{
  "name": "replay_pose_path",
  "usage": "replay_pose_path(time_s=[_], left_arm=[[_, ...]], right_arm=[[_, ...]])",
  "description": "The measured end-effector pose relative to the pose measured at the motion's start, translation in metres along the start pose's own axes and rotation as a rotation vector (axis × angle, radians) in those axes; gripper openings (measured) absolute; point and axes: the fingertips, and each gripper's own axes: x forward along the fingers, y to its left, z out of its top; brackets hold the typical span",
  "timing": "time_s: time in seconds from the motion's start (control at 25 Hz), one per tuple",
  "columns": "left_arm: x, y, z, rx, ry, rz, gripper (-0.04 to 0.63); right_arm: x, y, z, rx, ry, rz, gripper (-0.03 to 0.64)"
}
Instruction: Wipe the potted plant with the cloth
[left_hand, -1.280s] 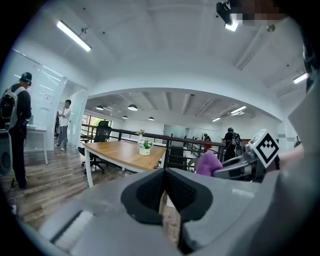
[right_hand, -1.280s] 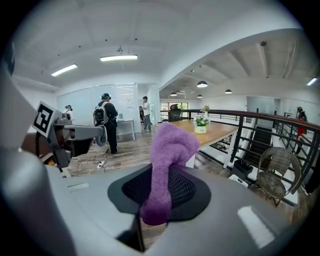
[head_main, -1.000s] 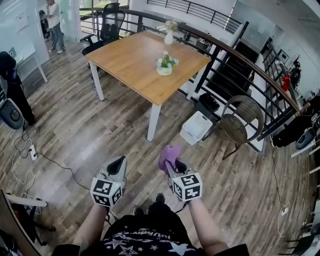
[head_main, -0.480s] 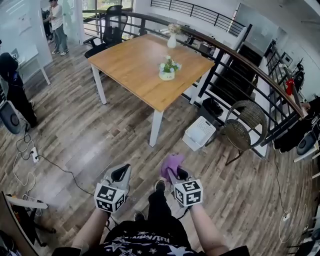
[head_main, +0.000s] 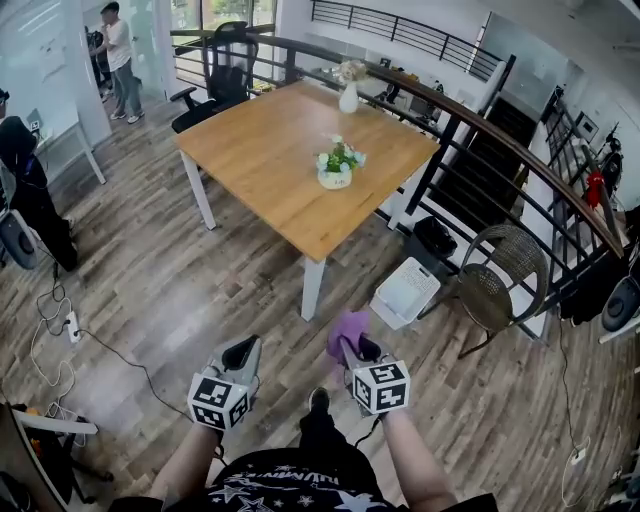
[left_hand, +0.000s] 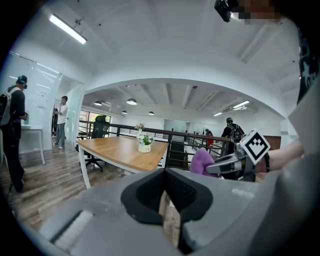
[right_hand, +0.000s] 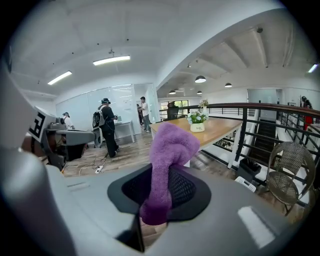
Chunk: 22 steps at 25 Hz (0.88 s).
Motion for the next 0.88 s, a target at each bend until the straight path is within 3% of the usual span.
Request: replay_pose_path(time_s=[0.48,0.88], left_arm=[[0.128,0.009,0.05,0.013,0.003,0.025,0.002],[0.201,0.011,0.078,0.032,-0.011,0.07,0.002]], right_arm=[[0.062,-0.128,0.063,0.044,-0.015,0.0,0.084],[0.103,-0.198,0.093,0.056,-0.024,0.023,0.084]])
